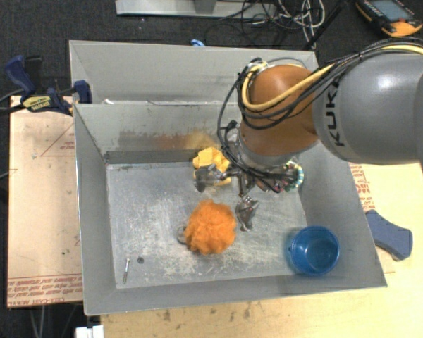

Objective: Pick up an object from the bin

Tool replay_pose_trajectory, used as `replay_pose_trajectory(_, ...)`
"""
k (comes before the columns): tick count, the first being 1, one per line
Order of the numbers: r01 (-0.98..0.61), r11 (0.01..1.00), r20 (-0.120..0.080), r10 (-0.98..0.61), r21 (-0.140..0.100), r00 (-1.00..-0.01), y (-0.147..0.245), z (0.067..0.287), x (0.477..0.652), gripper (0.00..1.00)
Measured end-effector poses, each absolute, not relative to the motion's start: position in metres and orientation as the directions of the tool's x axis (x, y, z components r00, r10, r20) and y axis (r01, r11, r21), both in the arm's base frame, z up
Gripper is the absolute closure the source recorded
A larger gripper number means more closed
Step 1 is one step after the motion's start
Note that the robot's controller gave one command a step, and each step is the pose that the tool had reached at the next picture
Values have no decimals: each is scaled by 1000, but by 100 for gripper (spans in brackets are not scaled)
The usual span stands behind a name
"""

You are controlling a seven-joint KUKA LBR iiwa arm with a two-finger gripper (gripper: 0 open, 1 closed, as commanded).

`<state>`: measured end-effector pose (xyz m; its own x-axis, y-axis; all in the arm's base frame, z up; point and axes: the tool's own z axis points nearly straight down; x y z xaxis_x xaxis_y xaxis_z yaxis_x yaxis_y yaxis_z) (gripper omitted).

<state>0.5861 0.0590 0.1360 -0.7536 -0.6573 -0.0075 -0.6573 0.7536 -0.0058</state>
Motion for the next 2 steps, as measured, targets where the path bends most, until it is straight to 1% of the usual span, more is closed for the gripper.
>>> replay_pose_trajectory(1,-937,349,-5,-937,-3,-349,82,82,549,100)
replay_pose_trajectory(2,-937,351,-5,-937,-3,-351,82,82,549,100)
